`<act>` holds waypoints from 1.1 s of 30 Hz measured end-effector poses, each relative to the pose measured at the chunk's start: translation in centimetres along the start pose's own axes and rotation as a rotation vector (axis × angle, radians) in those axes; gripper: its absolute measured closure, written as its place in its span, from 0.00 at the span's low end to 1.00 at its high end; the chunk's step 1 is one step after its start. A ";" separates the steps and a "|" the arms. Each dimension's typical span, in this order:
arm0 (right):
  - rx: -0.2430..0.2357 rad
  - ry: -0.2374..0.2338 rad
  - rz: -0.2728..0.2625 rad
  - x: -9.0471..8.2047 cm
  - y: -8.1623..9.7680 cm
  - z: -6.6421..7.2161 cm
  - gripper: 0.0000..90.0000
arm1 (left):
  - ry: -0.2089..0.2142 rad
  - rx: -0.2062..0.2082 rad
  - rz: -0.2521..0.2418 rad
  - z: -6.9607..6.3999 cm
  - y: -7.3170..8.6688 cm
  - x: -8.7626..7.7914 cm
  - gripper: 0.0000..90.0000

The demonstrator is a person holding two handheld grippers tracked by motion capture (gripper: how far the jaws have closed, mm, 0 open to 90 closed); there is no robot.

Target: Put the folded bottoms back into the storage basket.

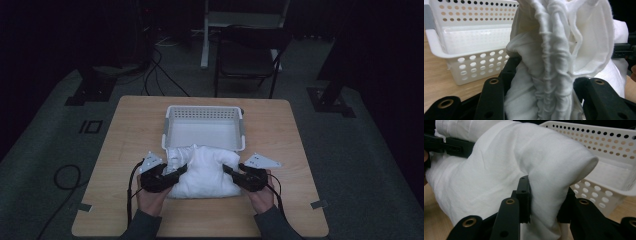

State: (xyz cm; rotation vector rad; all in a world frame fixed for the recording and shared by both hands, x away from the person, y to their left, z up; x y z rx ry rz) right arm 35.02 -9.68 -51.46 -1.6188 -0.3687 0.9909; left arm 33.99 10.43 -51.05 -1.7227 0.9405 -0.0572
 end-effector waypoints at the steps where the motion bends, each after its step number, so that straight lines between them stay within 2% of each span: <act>1: -0.002 0.001 -0.001 0.0 -0.2 0.0 0.78 | 0.000 -0.002 -0.004 0.0 -0.2 -0.1 0.59; 12: -0.010 0.004 -0.019 -0.5 -1.5 -0.3 0.78 | 0.002 0.025 -0.019 -0.5 -1.7 -0.3 0.59; 26: 0.000 0.014 -0.035 -0.5 -2.9 -0.9 0.78 | 0.006 0.034 -0.023 -0.5 -3.3 -0.2 0.59; 33: -0.002 0.018 -0.038 -0.6 -3.6 -1.2 0.78 | 0.010 0.024 -0.026 -0.6 -4.1 -0.1 0.59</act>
Point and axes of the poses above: each handheld gripper's, and its own axes: x roughly forward along the jaws, y roughly out of its underside, z roughly to its left, the point moved 9 cm from there along x, roughly forward along the jaws, and after that the axes turned 8 degrees about -x, right-handed, at the moved point
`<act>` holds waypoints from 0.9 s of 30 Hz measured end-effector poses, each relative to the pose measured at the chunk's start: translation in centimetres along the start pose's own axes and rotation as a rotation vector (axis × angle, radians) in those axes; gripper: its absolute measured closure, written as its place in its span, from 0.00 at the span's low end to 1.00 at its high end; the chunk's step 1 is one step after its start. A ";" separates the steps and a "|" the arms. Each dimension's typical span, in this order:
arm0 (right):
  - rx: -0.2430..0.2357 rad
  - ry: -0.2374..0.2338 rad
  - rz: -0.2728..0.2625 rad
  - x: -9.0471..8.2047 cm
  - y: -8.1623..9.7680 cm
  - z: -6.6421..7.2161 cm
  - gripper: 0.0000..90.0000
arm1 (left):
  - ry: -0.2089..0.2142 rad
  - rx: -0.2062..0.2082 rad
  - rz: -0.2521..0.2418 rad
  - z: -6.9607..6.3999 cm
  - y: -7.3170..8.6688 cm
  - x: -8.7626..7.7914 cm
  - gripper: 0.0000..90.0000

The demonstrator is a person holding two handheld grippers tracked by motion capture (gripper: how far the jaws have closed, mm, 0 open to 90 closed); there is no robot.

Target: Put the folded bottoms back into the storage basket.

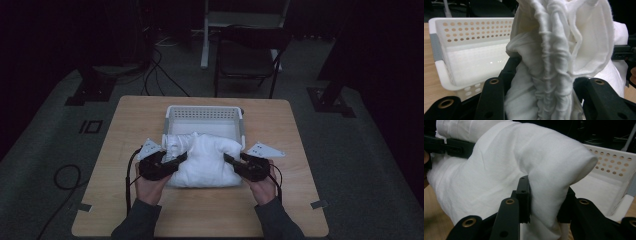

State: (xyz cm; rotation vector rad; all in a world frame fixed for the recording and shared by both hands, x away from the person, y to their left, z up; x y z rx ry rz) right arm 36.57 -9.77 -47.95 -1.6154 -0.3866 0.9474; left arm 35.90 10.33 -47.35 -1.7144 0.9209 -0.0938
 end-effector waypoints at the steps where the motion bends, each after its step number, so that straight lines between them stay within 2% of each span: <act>1: -0.003 0.001 -0.002 0.0 -0.1 0.0 0.78 | 0.000 0.002 -0.002 0.0 -0.1 0.0 0.59; 13: -0.013 0.008 -0.017 0.0 -1.8 -0.4 0.78 | 0.011 -0.003 -0.028 0.0 -1.7 -0.3 0.59; 18: -0.014 0.021 -0.021 0.0 -2.6 -0.7 0.78 | 0.025 -0.018 -0.038 0.0 -2.4 -0.3 0.59; 27: -0.018 0.032 -0.033 0.0 -3.9 -1.2 0.78 | 0.023 -0.018 -0.057 0.0 -3.8 -0.2 0.59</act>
Point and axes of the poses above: each handheld gripper's, and its own axes: x roughly forward along the jaws, y roughly out of its underside, z roughly to its left, the point moved 9 cm from there along x, roughly forward along the jaws, and after that the axes turned 8 degrees about -x, right-handed, at the moved point
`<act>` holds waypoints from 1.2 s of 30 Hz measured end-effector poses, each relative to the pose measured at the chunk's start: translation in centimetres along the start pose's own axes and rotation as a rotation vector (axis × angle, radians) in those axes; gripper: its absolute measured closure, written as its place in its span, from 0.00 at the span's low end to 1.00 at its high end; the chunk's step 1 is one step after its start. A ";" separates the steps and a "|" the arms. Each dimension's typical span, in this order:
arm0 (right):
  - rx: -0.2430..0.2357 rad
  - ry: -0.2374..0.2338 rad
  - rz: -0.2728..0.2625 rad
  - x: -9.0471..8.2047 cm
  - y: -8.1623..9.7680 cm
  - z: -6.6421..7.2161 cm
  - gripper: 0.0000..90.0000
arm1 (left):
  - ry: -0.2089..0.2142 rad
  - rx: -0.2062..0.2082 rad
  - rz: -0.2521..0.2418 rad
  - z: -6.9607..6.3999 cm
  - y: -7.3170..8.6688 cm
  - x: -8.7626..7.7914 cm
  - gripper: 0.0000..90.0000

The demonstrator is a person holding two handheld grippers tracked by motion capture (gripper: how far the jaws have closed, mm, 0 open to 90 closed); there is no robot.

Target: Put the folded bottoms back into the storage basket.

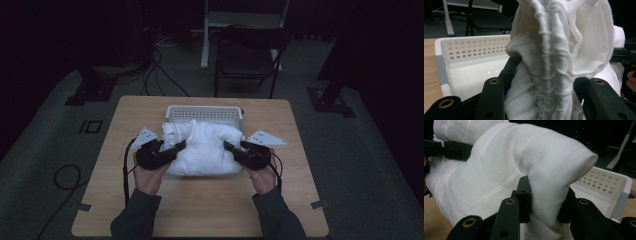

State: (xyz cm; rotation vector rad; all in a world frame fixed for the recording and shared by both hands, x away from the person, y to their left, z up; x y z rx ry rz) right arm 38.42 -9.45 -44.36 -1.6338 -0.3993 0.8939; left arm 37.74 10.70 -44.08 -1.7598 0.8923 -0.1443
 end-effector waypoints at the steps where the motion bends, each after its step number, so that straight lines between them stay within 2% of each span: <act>1: -0.001 0.003 -0.001 0.1 -0.2 -0.1 0.78 | 0.000 0.000 -0.001 0.1 -0.2 0.0 0.59; 12: -0.001 0.019 -0.012 1.0 -1.8 -1.1 0.78 | -0.008 -0.013 -0.014 0.6 -2.1 0.6 0.59; 36: 0.040 0.048 -0.013 2.6 -2.7 -3.4 0.78 | -0.026 -0.018 -0.014 1.9 -4.0 3.0 0.60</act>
Point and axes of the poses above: each handheld gripper's, and its own axes: x roughly forward along the jaws, y roughly out of its underside, z roughly to its left, the point moved 9 cm from there along x, roughly forward along the jaws, and after that the axes turned 8 degrees about -x, right-handed, at the moved point
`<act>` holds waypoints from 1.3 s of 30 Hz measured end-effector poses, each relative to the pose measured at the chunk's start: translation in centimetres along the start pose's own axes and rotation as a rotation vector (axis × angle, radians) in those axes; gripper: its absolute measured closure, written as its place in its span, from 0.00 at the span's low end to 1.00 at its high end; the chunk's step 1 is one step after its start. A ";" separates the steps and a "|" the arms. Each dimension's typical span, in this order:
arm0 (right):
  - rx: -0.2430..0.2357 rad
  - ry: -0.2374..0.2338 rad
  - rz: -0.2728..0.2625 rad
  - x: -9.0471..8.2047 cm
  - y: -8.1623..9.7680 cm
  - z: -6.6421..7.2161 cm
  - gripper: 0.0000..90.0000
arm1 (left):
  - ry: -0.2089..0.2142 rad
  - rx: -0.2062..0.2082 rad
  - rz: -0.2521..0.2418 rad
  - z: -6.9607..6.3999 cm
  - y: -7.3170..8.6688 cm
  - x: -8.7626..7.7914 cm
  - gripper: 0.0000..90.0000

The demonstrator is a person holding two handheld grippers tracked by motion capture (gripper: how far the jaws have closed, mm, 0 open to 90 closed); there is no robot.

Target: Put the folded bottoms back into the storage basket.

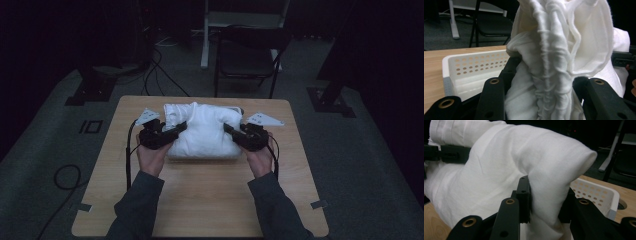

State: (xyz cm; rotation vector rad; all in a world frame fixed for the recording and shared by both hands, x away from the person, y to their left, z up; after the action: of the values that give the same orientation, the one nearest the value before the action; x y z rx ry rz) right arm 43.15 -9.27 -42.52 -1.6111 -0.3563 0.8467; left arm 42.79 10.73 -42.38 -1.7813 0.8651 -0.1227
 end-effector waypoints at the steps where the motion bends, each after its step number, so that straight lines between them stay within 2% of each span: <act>1: 0.001 0.000 0.002 0.1 0.0 -0.1 0.78 | -0.001 -0.003 0.001 0.1 -0.1 0.1 0.60; 11: 0.005 0.009 0.004 1.0 -0.4 -0.7 0.78 | -0.021 0.016 -0.013 0.7 -0.5 0.8 0.59; 24: 0.005 0.029 0.016 2.1 -0.3 -1.3 0.78 | -0.031 0.010 -0.010 1.9 -0.6 2.0 0.59; 39: 0.049 0.033 0.018 3.8 0.1 -1.9 0.78 | -0.053 0.005 -0.007 3.2 -0.7 3.0 0.59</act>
State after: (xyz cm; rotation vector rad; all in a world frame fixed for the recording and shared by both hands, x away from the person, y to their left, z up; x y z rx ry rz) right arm 47.03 -8.26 -43.85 -1.5833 -0.2958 0.8352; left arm 46.85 11.58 -44.01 -1.7749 0.8201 -0.0820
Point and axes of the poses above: each handheld gripper's, and its own axes: x roughly forward along the jaws, y roughly out of its underside, z roughly to its left, the point moved 9 cm from there along x, roughly forward along the jaws, and after that the axes turned 8 degrees about -x, right-handed, at the moved point
